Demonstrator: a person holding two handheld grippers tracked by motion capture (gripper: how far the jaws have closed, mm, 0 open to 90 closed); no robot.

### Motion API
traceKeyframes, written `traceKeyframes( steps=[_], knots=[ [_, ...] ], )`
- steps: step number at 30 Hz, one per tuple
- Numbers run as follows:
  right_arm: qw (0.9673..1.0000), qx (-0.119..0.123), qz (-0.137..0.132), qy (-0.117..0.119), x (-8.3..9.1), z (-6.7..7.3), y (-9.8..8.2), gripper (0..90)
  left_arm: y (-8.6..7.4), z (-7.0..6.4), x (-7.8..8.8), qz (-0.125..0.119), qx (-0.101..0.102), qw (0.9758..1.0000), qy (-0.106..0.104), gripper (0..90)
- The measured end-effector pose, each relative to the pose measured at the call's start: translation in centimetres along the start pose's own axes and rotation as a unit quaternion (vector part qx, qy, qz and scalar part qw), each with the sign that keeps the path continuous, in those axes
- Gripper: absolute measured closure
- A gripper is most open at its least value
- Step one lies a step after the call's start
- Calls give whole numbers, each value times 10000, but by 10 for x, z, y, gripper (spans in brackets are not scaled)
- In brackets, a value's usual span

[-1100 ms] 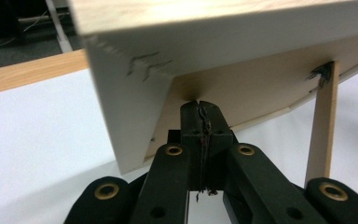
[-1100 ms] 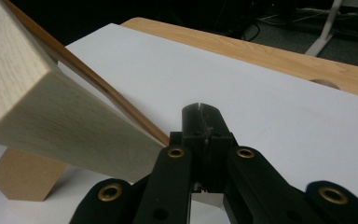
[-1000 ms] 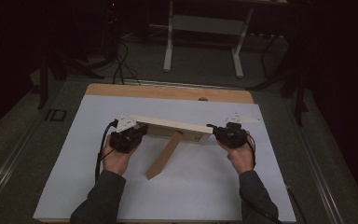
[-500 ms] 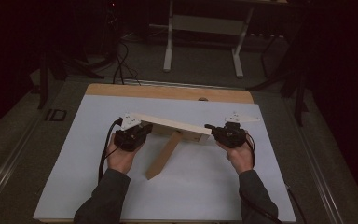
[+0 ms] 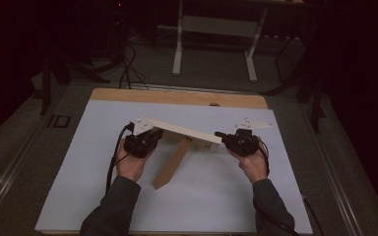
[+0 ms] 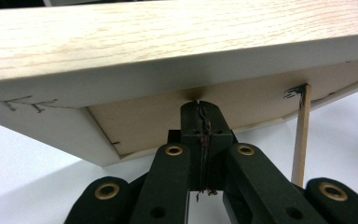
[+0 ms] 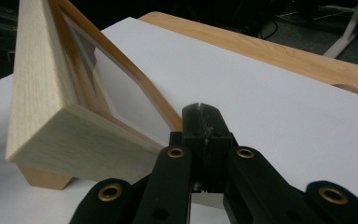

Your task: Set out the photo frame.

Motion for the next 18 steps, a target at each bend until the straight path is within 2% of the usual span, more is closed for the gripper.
traceKeyframes(
  steps=[8,18],
  knots=[
    [10000,52,19,22,0,3,1,899,1,-4,-3,25,-55,10000,-15,900],
    [9999,92,33,39,0,6,2,899,6,-18,-4,16,-170,9998,-116,900]
  ],
)
Point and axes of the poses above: each handheld gripper's, and its own axes: x roughly backward along the jaws, y roughly out of its top, z roughly to its left, the point moved 6 cm from there along -x, roughly forward along the jaws, and after that the axes turned 15 degrees about y, right-handed, at the moved point
